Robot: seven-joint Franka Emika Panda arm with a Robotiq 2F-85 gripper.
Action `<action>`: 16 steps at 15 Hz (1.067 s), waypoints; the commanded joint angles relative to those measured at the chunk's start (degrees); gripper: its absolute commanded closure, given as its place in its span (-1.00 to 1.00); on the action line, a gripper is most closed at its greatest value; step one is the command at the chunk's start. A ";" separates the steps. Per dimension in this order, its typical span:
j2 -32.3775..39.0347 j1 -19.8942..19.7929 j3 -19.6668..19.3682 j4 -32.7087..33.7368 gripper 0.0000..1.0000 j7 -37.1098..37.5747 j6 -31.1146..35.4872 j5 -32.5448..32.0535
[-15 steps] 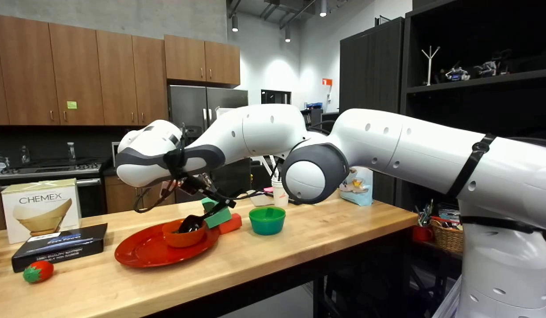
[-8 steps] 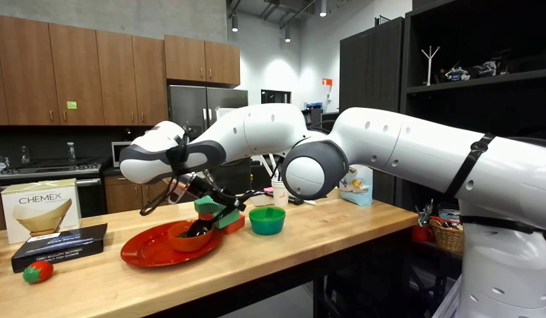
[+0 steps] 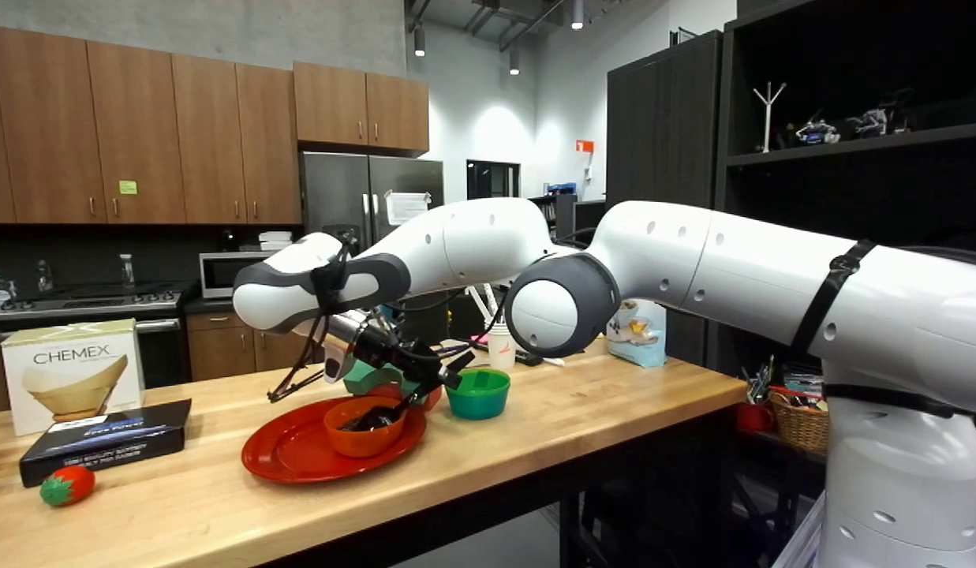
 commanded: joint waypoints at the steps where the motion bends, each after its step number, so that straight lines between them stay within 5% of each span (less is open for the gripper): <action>1: 0.79 -0.30 0.55 2.87 0.98 -1.08 2.62 -0.03; 5: -1.90 0.89 -0.81 -0.86 0.98 -1.65 11.36 -2.00; 6: 0.57 1.27 -1.74 3.76 0.98 -2.79 11.24 -2.86; 16: -2.38 5.20 -7.54 -0.50 0.98 -2.70 22.49 -8.65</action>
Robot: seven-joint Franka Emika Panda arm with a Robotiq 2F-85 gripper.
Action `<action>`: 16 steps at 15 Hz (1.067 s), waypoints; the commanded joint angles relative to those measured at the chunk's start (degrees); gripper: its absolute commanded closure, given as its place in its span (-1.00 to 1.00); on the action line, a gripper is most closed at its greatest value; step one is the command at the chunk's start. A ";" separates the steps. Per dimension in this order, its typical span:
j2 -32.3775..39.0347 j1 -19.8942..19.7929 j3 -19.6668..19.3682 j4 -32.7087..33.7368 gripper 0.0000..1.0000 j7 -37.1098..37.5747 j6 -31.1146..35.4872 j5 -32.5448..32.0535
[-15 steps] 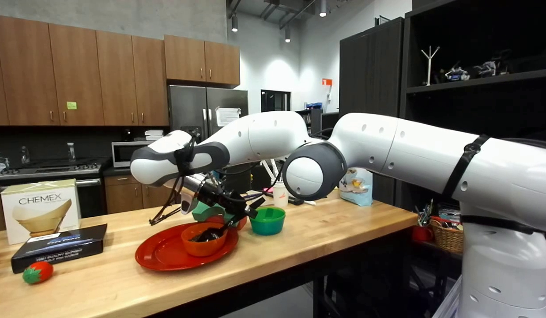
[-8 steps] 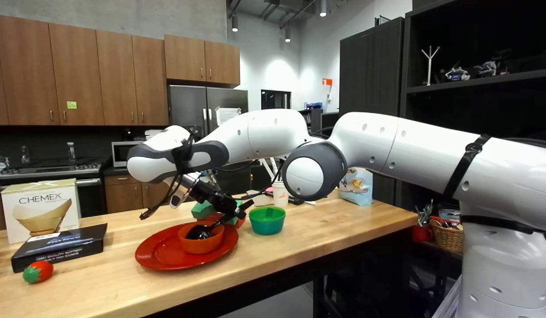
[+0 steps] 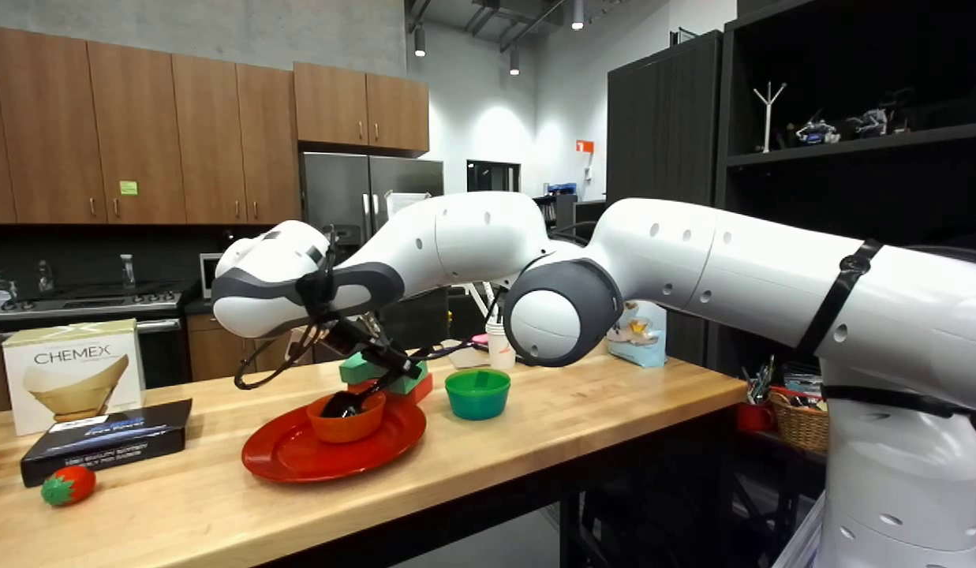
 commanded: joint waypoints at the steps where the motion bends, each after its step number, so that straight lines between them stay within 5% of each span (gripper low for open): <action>1: -2.04 0.92 -2.08 -2.06 0.98 -0.06 2.67 -0.82; 16: -1.15 3.01 -5.64 -0.12 0.98 -0.88 1.38 -4.02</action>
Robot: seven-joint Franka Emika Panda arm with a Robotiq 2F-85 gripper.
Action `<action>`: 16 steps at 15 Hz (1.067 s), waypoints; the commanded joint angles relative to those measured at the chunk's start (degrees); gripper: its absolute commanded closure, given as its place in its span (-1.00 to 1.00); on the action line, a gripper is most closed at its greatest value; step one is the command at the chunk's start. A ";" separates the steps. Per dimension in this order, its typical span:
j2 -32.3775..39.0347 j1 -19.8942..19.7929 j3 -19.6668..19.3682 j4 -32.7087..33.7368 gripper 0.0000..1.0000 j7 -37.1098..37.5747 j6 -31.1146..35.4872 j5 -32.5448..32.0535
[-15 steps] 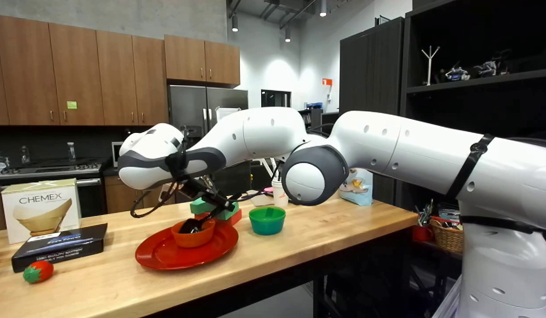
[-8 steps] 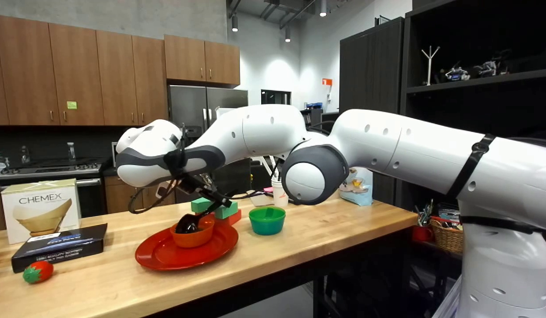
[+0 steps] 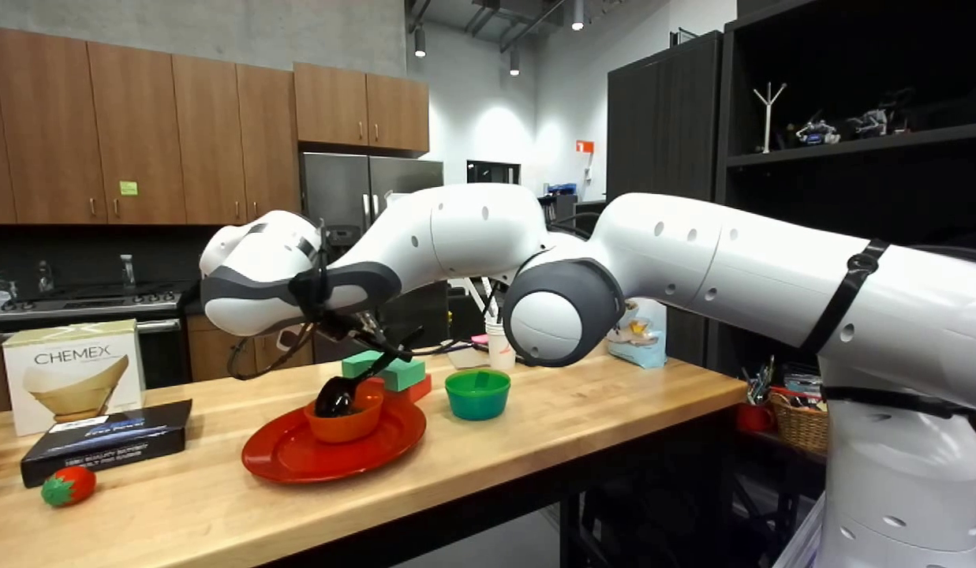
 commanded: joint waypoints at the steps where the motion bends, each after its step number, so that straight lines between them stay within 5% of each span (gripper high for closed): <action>1: 0.09 0.75 -1.74 0.14 0.98 -0.90 -1.42 -2.20; 16: -0.35 1.09 -2.33 -0.54 0.98 0.41 -3.00 -9.77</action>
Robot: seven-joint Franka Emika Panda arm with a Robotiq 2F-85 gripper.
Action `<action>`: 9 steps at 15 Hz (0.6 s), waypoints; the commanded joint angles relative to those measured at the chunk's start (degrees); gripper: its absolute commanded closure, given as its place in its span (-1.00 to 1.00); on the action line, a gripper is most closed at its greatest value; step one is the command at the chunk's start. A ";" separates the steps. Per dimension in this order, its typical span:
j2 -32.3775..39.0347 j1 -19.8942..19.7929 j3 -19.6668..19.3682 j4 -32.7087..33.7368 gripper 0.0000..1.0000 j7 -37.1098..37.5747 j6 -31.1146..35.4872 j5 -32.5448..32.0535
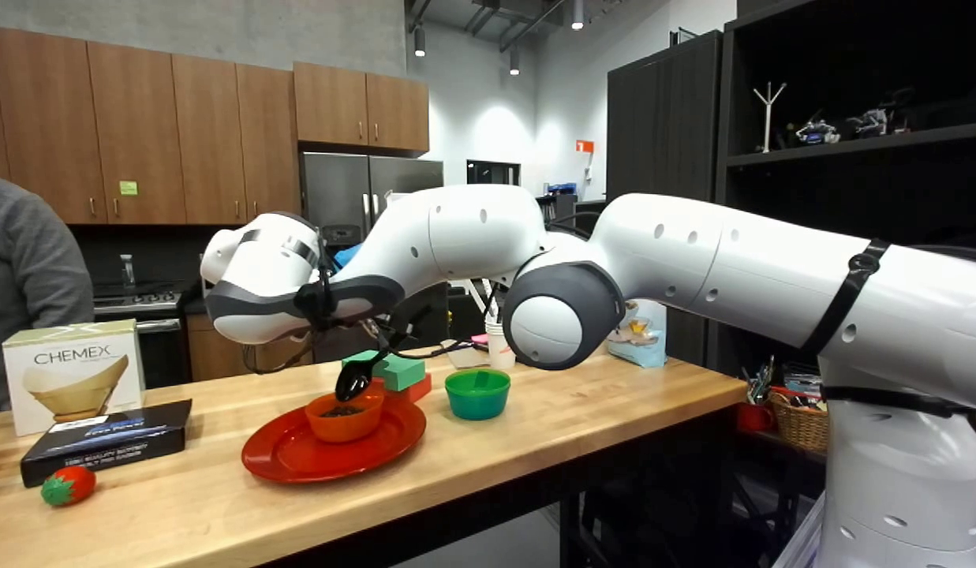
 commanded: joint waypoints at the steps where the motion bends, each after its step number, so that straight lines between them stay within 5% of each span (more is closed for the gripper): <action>1: -0.45 0.07 -0.28 -0.55 0.98 0.32 -0.97 -0.97; 9: 1.37 -1.36 2.25 0.75 0.98 -0.14 -0.95 1.48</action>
